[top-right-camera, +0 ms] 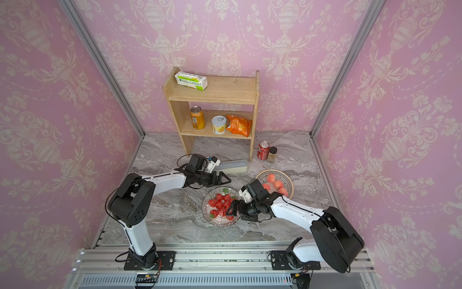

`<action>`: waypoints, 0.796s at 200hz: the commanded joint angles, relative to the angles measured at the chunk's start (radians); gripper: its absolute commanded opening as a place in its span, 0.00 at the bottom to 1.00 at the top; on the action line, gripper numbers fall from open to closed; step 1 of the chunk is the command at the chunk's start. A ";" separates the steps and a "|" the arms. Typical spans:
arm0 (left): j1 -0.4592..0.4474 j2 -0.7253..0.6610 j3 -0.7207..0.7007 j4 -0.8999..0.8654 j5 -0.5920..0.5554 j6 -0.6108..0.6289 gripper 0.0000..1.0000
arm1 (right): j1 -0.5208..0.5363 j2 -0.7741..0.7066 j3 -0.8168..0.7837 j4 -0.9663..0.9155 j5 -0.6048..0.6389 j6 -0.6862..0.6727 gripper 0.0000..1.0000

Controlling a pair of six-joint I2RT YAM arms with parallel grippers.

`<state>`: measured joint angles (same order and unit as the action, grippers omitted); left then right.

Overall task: Wrap the plate with plastic wrap
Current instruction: Cover the plate with plastic wrap.

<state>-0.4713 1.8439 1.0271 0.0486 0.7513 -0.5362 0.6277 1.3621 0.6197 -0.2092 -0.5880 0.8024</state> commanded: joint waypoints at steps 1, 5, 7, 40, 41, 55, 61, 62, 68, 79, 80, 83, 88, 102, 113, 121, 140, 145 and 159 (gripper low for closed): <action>-0.016 -0.013 -0.050 0.048 0.031 -0.034 0.99 | 0.013 0.026 0.026 0.073 -0.003 0.044 0.99; -0.016 -0.013 -0.056 0.051 0.030 -0.035 0.99 | 0.014 0.030 0.029 0.073 -0.003 0.045 0.99; -0.016 -0.014 -0.060 0.051 0.029 -0.036 0.99 | 0.015 0.032 0.031 0.075 -0.003 0.046 0.99; -0.018 -0.032 -0.099 0.062 0.035 -0.044 0.99 | 0.018 0.060 0.057 0.095 0.013 0.056 0.99; -0.018 -0.032 -0.100 0.062 0.035 -0.044 0.99 | 0.018 0.062 0.057 0.095 0.015 0.056 0.99; -0.022 -0.044 -0.110 0.061 0.041 -0.047 0.99 | 0.017 0.076 0.069 0.111 0.030 0.062 0.99; -0.024 -0.049 -0.114 0.060 0.043 -0.049 0.99 | 0.018 0.085 0.075 0.120 0.036 0.065 0.99; -0.024 -0.050 -0.115 0.060 0.043 -0.050 0.99 | 0.018 0.085 0.077 0.122 0.038 0.065 0.99; -0.026 -0.056 -0.121 0.062 0.045 -0.055 0.99 | 0.018 0.096 0.085 0.134 0.041 0.069 0.99; -0.029 -0.065 -0.135 0.078 0.049 -0.069 0.99 | 0.018 0.118 0.102 0.157 0.049 0.077 0.99; -0.029 -0.066 -0.136 0.080 0.049 -0.070 0.99 | 0.018 0.120 0.104 0.159 0.049 0.077 0.99; -0.030 -0.067 -0.141 0.083 0.050 -0.075 0.99 | 0.017 0.127 0.110 0.165 0.052 0.079 0.99; -0.030 -0.074 -0.147 0.092 0.051 -0.083 0.99 | 0.017 0.138 0.121 0.172 0.057 0.079 0.99; -0.032 -0.082 -0.160 0.107 0.053 -0.101 0.99 | 0.016 0.169 0.154 0.189 0.073 0.077 1.00; -0.034 -0.087 -0.168 0.112 0.044 -0.108 0.99 | 0.012 0.197 0.181 0.198 0.089 0.080 1.00; -0.033 -0.093 -0.171 0.108 0.033 -0.111 0.99 | 0.004 0.215 0.202 0.204 0.099 0.075 1.00; -0.030 -0.110 -0.177 0.072 -0.020 -0.096 0.99 | -0.023 0.236 0.232 0.199 0.140 0.068 1.00; -0.028 -0.114 -0.177 0.061 -0.037 -0.094 0.99 | -0.031 0.236 0.235 0.194 0.150 0.069 1.00; -0.013 -0.126 -0.187 0.051 -0.064 -0.099 0.99 | -0.048 0.220 0.234 0.146 0.179 0.056 1.00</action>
<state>-0.4816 1.7664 0.8532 0.1188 0.7029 -0.6041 0.6060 1.6009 0.8001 -0.1303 -0.4660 0.8799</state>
